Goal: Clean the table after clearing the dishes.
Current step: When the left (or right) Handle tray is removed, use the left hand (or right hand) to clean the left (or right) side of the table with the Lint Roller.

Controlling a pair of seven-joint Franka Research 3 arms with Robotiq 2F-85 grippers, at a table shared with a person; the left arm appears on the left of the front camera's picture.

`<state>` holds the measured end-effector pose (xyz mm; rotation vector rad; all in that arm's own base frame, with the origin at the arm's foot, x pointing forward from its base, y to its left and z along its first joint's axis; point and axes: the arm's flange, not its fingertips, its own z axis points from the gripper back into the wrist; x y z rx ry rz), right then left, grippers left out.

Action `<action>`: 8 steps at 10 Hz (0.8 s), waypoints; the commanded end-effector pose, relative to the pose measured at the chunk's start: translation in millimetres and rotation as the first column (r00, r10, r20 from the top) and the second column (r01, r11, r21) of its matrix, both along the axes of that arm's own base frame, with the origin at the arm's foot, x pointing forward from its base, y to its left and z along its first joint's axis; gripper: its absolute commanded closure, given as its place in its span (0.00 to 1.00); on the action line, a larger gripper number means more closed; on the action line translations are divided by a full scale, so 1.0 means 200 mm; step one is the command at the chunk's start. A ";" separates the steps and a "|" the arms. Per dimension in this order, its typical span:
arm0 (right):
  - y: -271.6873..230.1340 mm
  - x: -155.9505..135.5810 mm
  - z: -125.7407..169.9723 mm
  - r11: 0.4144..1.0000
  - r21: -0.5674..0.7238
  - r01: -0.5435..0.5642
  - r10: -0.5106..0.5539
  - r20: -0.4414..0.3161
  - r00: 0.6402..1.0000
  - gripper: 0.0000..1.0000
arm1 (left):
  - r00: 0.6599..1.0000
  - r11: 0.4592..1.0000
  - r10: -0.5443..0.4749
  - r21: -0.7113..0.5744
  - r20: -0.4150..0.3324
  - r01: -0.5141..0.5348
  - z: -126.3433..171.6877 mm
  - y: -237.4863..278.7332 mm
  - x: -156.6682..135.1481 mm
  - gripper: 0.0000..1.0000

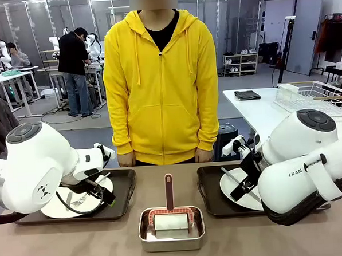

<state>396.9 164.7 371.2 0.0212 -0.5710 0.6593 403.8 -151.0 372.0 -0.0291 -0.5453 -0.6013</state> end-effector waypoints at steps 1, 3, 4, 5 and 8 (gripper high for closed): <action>0.00 0.00 0.00 1.000 0.000 0.000 0.000 0.000 1.000 0.00 | 1.000 1.000 0.000 0.000 0.000 0.000 0.00 0.00 0.00 0.00; 0.00 0.00 0.00 1.000 0.000 0.000 0.000 0.000 1.000 0.00 | 1.000 1.000 0.000 0.000 0.000 0.000 0.00 0.00 0.00 0.00; 0.00 0.00 0.00 1.000 0.000 0.000 0.000 0.000 1.000 0.00 | 1.000 1.000 0.000 0.000 0.000 0.000 0.00 0.00 0.00 0.00; 0.00 0.00 0.00 1.000 0.000 0.000 0.000 0.000 1.000 0.00 | 1.000 1.000 0.000 0.000 0.000 0.000 0.00 0.00 0.00 0.00; 0.00 0.00 0.00 1.000 0.000 0.000 0.000 0.000 1.000 0.00 | 1.000 1.000 0.000 0.000 0.000 0.000 0.00 0.00 0.00 0.00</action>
